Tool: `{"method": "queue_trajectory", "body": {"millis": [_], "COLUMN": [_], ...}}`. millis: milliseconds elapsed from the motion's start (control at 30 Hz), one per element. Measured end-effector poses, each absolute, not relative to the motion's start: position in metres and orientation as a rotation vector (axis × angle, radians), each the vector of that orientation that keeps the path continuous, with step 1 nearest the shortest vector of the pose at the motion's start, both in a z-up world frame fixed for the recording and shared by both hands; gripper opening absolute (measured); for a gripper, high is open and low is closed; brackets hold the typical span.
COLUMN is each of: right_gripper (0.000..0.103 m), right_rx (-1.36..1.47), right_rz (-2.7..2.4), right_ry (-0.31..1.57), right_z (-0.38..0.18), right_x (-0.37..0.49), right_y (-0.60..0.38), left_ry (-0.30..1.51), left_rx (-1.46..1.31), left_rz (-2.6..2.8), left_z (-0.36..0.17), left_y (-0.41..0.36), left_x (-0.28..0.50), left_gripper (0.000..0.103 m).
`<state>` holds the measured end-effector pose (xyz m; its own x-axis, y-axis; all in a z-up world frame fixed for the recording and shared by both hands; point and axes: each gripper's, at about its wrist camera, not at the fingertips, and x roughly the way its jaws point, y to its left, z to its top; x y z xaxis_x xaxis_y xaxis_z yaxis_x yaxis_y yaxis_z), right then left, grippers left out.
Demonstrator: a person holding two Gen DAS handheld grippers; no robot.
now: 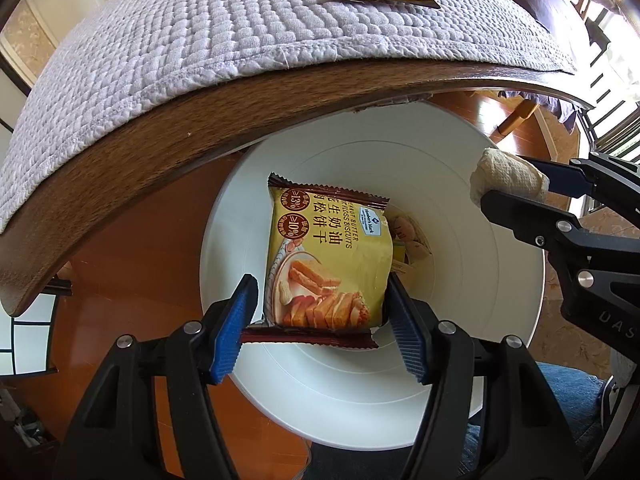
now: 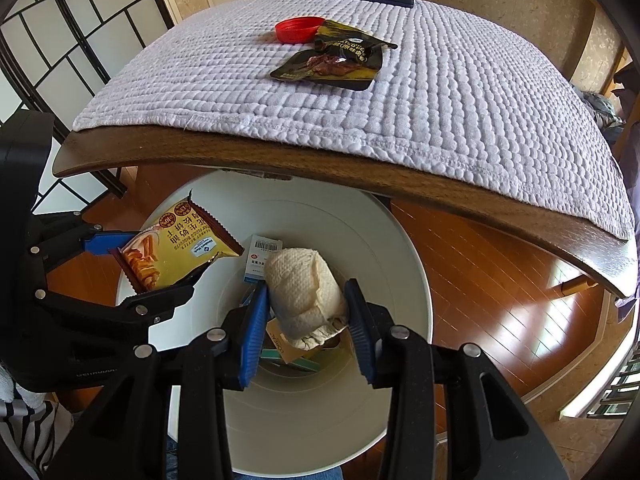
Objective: Collect trash
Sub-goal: 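Carry the biscuit packet with the left tool while the right tool carries the beige roll over the bin, then open the left tool over the bin while the right tool releases the beige roll into it, then move both open tools back over the blanket toward the red cap and black packet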
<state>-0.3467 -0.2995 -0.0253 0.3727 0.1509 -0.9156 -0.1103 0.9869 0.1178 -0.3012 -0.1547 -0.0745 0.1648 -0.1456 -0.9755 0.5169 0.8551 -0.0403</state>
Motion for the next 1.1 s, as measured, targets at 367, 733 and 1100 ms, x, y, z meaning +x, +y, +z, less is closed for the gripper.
{"method": "queue_trajectory", "body": {"millis": [367, 733, 1100], "right_gripper": [0.038, 0.049, 0.064], "right_rx": [0.041, 0.060, 0.092], "right_rz": [0.167, 0.158, 0.147], "right_ry": [1.182, 1.178, 1.109], "right_z": [-0.026, -0.027, 0.005], "right_x": [-0.346, -0.345, -0.348], "right_y": [-0.300, -0.302, -0.314], "left_ry": [1.328, 1.320, 1.252], "left_rx": [0.336, 0.313, 0.287], "left_rz": [-0.483, -0.510, -0.510], "left_z": [-0.081, -0.078, -0.043], "left_y": [-0.158, -0.148, -0.137], "left_x": [-0.299, -0.291, -0.281], "left_gripper": [0.065, 0.076, 0.076]}}
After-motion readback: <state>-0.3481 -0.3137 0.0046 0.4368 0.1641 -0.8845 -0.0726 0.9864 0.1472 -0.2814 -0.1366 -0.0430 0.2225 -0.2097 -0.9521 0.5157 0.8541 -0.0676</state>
